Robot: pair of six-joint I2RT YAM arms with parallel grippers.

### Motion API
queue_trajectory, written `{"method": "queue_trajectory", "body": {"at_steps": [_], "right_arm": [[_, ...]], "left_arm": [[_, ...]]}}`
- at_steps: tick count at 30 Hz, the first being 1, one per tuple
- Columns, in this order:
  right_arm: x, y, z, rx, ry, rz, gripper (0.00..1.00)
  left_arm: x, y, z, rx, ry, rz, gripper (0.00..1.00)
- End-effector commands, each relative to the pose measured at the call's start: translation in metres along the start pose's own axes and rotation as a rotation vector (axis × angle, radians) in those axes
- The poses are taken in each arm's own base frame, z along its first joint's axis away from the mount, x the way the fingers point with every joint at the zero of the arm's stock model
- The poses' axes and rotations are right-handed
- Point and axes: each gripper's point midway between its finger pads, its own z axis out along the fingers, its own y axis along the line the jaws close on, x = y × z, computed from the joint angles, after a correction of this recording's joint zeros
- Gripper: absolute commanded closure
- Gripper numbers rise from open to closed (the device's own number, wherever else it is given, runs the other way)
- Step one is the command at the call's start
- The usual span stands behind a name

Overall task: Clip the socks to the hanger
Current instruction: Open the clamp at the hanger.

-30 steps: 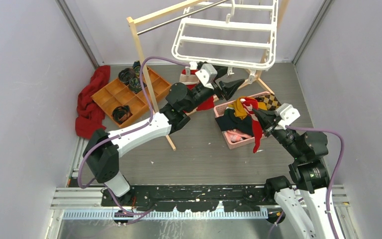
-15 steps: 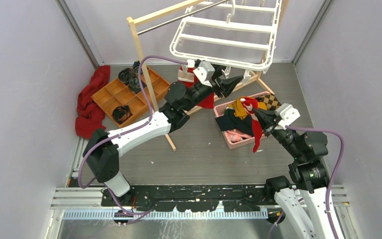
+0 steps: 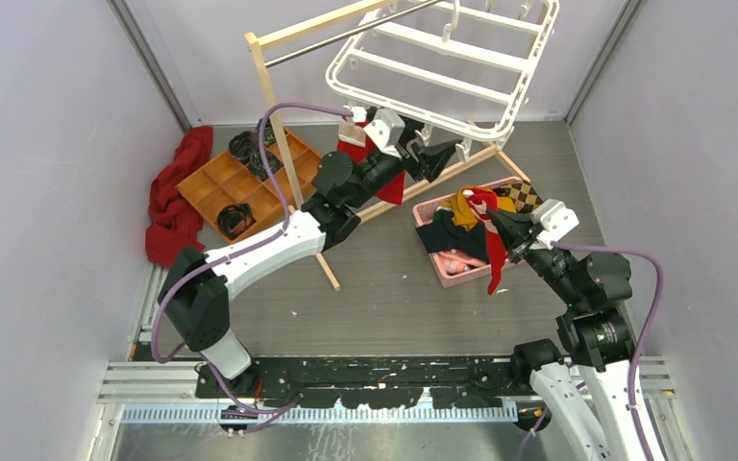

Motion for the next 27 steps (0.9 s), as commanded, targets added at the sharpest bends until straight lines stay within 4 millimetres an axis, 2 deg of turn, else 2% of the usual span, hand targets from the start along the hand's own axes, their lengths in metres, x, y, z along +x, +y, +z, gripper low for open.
{"method": "queue_trajectory", "body": {"at_steps": [1, 11, 23, 27], "right_arm": [[-0.011, -0.003, 0.002, 0.008, -0.043, -0.013, 0.99], [-0.014, 0.001, 0.003, -0.015, -0.054, -0.011, 0.99], [-0.018, 0.006, 0.004, -0.042, -0.071, 0.007, 0.99], [-0.026, 0.011, 0.003, -0.073, -0.096, 0.016, 0.99]], "left_arm": [[-0.032, 0.003, -0.003, -0.011, -0.067, -0.020, 0.33], [-0.037, -0.003, -0.011, 0.030, -0.061, -0.050, 0.27], [-0.022, 0.000, -0.034, 0.013, 0.088, 0.039, 0.20], [-0.021, 0.001, -0.043, 0.011, 0.132, 0.037, 0.17]]}}
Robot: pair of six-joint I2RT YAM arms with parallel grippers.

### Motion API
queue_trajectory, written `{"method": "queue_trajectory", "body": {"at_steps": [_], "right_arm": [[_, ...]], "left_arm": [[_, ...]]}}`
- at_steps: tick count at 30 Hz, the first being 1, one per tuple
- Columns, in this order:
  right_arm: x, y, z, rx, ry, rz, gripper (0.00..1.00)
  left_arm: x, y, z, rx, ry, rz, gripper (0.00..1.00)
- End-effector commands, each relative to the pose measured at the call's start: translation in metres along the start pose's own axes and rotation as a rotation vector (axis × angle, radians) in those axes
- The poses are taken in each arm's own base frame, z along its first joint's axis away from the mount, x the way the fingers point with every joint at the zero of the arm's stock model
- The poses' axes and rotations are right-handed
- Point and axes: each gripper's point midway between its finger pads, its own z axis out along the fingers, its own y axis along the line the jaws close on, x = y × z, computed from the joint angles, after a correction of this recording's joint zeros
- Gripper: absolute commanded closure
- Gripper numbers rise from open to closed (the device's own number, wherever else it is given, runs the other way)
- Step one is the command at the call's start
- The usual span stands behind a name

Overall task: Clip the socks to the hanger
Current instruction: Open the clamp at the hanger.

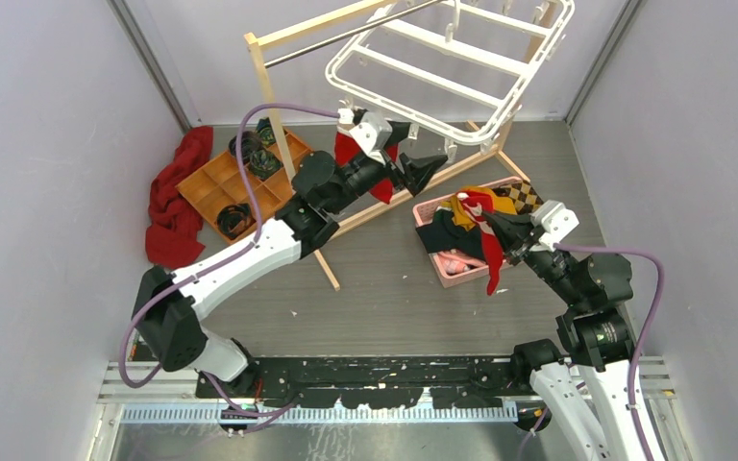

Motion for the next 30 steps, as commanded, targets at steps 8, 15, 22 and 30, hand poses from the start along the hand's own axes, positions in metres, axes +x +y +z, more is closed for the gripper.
{"method": "queue_trajectory", "body": {"at_steps": [8, 15, 22, 30], "right_arm": [[-0.043, -0.021, 0.009, 0.073, -0.093, -0.009, 0.99], [-0.050, -0.041, 0.018, 0.129, -0.062, -0.074, 0.99], [-0.063, -0.076, 0.032, 0.243, -0.051, -0.111, 0.99], [-0.070, -0.111, 0.039, 0.329, -0.061, -0.123, 0.99]], "left_arm": [[-0.007, 0.005, -0.023, 0.003, 0.090, 0.032, 0.14], [-0.014, -0.003, -0.018, 0.072, 0.069, 0.002, 0.12], [-0.019, -0.008, -0.013, 0.112, 0.061, -0.013, 0.12], [-0.022, -0.012, -0.002, 0.160, 0.036, -0.031, 0.12]]}}
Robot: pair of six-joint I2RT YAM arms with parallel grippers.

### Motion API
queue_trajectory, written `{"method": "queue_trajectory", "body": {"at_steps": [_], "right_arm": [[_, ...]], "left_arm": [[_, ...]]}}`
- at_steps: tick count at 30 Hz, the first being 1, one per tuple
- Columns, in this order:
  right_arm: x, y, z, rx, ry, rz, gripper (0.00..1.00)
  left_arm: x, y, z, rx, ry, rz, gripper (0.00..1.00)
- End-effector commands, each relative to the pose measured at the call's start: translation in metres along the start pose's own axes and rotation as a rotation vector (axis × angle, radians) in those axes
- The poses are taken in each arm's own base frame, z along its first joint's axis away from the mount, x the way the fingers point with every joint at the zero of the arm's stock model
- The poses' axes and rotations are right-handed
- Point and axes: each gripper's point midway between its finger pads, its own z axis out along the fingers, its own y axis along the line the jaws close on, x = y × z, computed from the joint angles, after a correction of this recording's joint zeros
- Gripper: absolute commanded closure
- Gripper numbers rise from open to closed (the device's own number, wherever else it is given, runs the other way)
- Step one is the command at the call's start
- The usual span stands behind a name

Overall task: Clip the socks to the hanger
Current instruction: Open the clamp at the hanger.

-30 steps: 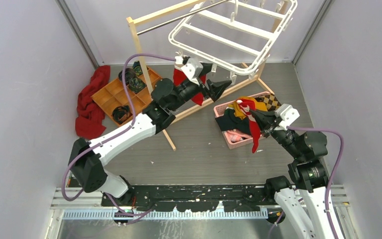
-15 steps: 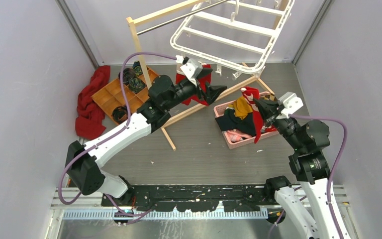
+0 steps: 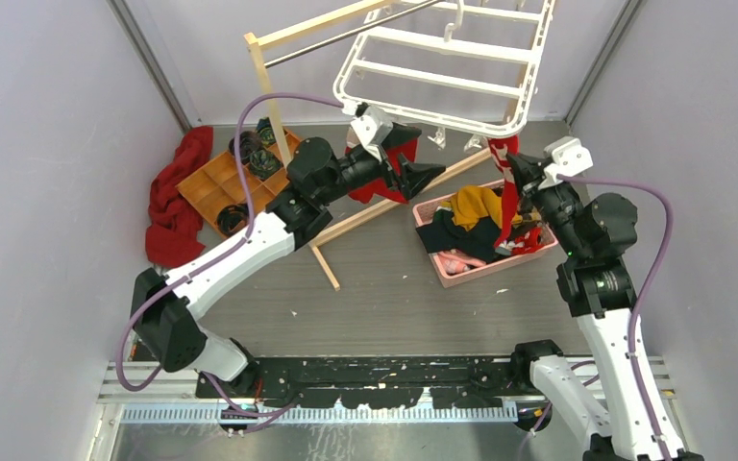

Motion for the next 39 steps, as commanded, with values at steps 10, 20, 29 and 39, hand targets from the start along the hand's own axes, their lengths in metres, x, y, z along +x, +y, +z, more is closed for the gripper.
{"method": "queue_trajectory", "body": {"at_steps": [10, 20, 29, 39], "right_arm": [[-0.040, -0.054, 0.014, 0.096, -0.127, -0.006, 0.99], [-0.040, -0.063, 0.018, 0.100, -0.141, 0.006, 0.99], [-0.037, -0.068, 0.020, 0.096, -0.142, 0.027, 0.99], [-0.035, -0.068, 0.023, 0.077, -0.146, 0.042, 0.99]], "left_arm": [[-0.032, 0.003, 0.027, 0.055, -0.115, 0.022, 0.13], [-0.039, -0.004, 0.041, 0.130, -0.159, 0.014, 0.17], [-0.038, 0.000, 0.040, 0.133, -0.153, 0.042, 0.18], [-0.033, 0.021, 0.042, 0.077, -0.157, 0.054, 0.17]]}}
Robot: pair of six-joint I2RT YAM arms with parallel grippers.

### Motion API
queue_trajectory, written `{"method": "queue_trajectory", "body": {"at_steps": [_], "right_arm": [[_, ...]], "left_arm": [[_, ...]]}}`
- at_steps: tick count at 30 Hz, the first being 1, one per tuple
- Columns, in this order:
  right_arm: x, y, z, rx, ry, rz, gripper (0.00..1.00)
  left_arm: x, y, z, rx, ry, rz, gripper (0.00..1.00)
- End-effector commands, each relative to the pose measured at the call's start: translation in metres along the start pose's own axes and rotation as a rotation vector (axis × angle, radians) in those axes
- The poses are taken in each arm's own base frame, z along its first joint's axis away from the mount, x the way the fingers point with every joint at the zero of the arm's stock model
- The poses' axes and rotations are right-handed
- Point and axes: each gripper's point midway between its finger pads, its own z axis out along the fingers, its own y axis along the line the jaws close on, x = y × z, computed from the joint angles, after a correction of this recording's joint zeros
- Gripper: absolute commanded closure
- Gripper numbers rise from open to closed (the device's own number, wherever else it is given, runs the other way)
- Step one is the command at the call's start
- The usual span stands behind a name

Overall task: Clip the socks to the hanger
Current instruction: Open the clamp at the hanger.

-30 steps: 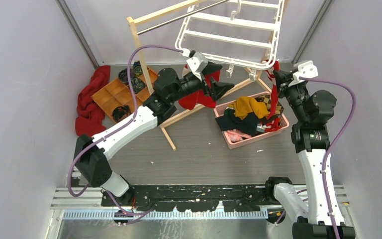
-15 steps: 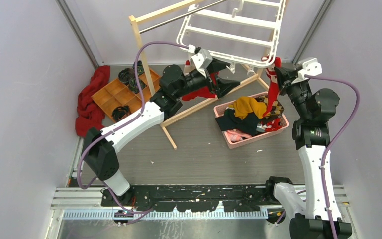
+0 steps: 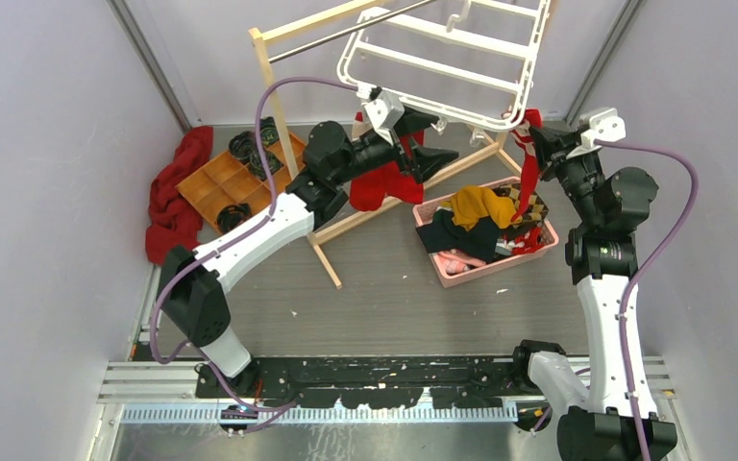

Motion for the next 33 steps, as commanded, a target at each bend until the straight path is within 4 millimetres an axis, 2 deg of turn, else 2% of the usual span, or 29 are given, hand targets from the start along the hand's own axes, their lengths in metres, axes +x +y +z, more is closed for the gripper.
{"method": "queue_trajectory", "body": {"at_steps": [1, 9, 15, 22, 33], "right_arm": [[-0.035, 0.000, 0.003, -0.014, -0.094, -0.030, 0.99], [-0.031, -0.002, 0.005, -0.014, -0.086, -0.023, 0.99], [-0.031, -0.001, 0.005, -0.019, -0.086, -0.022, 0.99], [-0.030, -0.002, 0.006, -0.018, -0.084, -0.016, 0.99], [-0.029, -0.001, 0.005, -0.026, -0.082, -0.011, 0.99]], "left_arm": [[-0.033, 0.012, 0.007, -0.026, -0.103, 0.075, 0.17], [-0.039, 0.015, 0.010, -0.036, -0.180, 0.065, 0.21], [-0.040, 0.016, 0.006, -0.043, -0.211, 0.097, 0.17], [-0.041, 0.010, 0.004, -0.019, -0.228, 0.077, 0.17], [-0.017, 0.005, -0.020, -0.062, -0.149, 0.046, 0.15]]}}
